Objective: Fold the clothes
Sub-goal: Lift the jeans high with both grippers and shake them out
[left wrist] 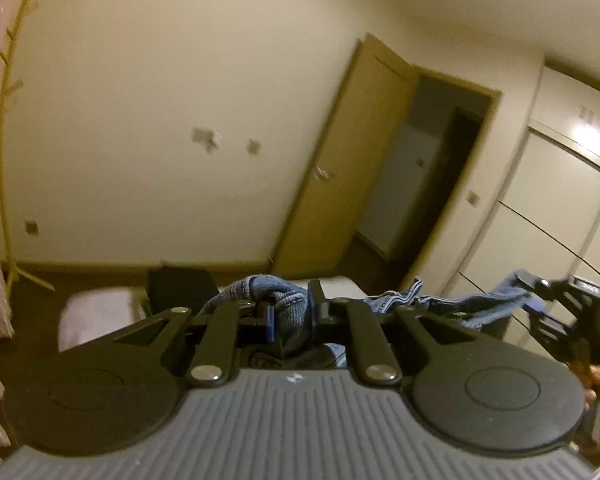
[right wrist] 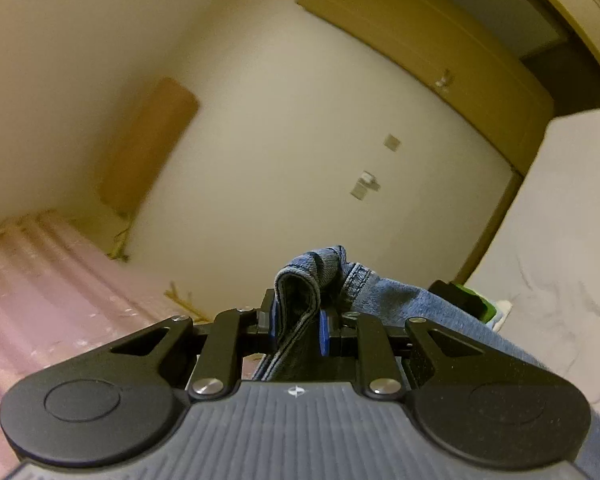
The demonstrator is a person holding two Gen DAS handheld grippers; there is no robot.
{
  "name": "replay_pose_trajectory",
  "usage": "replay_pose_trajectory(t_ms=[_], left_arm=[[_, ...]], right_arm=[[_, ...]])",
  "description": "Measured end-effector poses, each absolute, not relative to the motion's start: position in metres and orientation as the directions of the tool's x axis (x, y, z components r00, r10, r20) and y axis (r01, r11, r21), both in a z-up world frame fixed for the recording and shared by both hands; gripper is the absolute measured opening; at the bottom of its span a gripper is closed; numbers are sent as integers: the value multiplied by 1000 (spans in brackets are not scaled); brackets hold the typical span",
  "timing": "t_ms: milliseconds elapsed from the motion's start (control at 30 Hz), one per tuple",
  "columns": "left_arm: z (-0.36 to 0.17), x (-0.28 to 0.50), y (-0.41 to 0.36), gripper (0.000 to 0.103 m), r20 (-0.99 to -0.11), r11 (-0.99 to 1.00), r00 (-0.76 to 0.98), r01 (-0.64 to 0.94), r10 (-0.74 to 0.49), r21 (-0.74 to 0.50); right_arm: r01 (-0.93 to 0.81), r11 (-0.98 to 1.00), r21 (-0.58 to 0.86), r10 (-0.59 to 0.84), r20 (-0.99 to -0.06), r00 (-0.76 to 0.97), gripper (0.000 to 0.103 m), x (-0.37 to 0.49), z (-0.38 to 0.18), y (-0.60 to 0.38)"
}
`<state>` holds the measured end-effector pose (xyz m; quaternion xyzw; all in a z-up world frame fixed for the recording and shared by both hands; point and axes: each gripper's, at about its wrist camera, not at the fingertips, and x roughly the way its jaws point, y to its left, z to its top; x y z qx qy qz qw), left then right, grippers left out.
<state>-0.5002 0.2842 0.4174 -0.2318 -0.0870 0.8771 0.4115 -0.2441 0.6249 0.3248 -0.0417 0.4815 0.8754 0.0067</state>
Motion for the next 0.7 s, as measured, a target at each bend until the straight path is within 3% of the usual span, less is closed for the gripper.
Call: replay_pose_trajectory(t_ms=[100, 233, 367, 533, 700], left_arm=[[465, -496, 286, 12, -216, -633, -596, -706, 773, -317], [515, -454, 269, 12, -37, -619, -632, -743, 774, -256], [516, -405, 258, 12, 36, -604, -619, -776, 785, -183], [426, -342, 251, 13, -75, -542, -537, -826, 840, -156], [254, -267, 235, 13, -329, -490, -422, -857, 845, -161]], right_arm=[[-3, -553, 833, -5, -7, -1000, 20, -269, 341, 628], [140, -591, 794, 9, 180, -984, 20, -263, 392, 629], [240, -635, 735, -18, 296, -955, 20, -236, 422, 626], [239, -600, 763, -47, 265, -963, 20, -183, 373, 638], [135, -518, 845, -111, 90, -990, 20, -108, 228, 648]])
